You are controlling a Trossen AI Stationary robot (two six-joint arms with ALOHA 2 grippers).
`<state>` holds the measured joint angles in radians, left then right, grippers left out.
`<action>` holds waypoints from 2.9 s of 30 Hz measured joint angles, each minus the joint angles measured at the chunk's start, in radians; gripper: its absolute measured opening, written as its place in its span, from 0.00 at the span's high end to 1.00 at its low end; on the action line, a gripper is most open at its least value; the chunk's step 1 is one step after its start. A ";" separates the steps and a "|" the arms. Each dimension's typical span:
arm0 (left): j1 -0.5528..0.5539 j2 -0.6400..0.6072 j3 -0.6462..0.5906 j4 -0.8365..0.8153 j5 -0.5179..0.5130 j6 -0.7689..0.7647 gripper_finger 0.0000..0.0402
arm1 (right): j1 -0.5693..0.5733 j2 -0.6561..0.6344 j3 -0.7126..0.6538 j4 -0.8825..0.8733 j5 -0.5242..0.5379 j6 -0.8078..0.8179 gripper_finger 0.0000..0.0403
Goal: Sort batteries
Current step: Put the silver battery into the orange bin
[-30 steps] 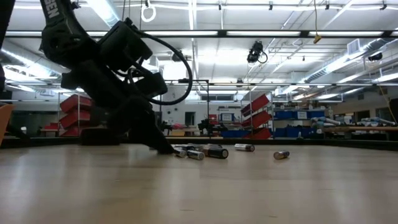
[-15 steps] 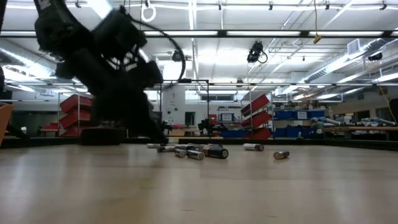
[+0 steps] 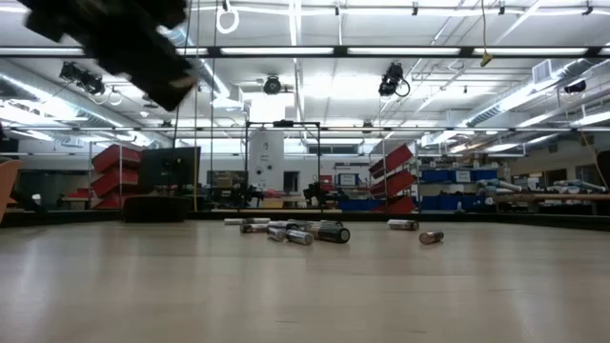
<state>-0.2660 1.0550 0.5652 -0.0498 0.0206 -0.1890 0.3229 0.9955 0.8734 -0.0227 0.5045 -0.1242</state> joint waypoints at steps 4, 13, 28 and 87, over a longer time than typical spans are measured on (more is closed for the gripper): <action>-0.097 -0.148 0.000 -0.230 0.000 -0.120 0.98 | 0.000 0.000 0.000 0.001 0.000 0.002 0.98; -0.329 -0.163 0.001 -0.415 0.041 -0.313 0.98 | -0.019 0.000 -0.046 0.052 0.000 0.016 0.98; -0.424 -0.072 0.001 -0.418 -0.028 -0.503 0.79 | -0.077 0.000 -0.055 0.101 0.000 0.030 0.98; -0.343 -0.075 0.002 -0.405 -0.535 -0.183 0.74 | -0.867 0.671 0.213 -0.797 -0.541 0.470 0.72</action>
<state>-0.6086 0.9798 0.5667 -0.4550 -0.5146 -0.3717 -0.5440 1.6663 1.0863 -0.8193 -0.0360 0.3462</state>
